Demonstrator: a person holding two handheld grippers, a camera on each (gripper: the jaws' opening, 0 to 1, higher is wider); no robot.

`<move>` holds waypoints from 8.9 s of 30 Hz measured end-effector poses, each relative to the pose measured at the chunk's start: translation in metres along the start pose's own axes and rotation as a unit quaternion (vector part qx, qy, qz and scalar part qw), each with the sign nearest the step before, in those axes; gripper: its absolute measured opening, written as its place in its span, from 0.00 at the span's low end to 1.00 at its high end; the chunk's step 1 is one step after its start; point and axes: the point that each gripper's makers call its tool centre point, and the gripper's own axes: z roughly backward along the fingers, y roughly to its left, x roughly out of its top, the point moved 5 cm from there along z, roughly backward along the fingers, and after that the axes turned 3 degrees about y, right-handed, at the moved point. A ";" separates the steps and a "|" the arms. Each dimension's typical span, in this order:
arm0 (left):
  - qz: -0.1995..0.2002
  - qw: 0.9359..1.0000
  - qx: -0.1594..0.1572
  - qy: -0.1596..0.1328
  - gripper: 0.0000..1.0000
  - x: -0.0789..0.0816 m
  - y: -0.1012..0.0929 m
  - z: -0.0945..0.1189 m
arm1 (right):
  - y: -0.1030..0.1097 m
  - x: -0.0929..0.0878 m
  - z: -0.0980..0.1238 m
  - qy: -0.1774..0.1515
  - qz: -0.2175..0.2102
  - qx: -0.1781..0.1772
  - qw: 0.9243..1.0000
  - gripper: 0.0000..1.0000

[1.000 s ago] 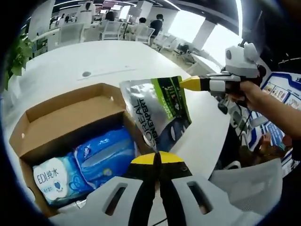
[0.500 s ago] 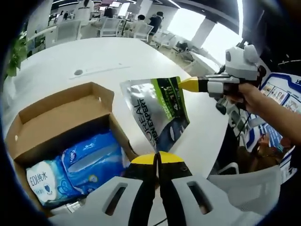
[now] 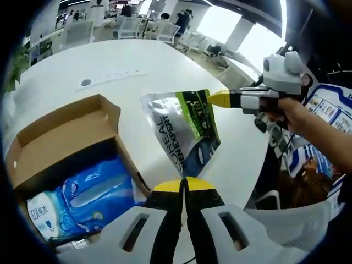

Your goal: Operate the shoe box by opening the lid, removing the specified soft item, and placing it in the target area until the item is outside and the box remains undamaged.

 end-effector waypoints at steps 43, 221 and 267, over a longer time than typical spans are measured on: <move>-0.056 0.994 0.038 0.091 0.00 -0.004 -0.001 -0.075 | -0.052 -0.048 -0.043 0.041 -0.020 -0.014 0.999 0.00; 0.026 0.988 0.125 -0.084 0.52 -0.076 0.153 0.150 | -0.024 -0.025 -0.113 0.005 -0.157 -0.122 0.980 0.00; -0.074 0.989 0.125 -0.036 0.63 -0.098 0.186 0.159 | 0.033 -0.019 -0.049 -0.001 0.009 -0.036 0.999 0.41</move>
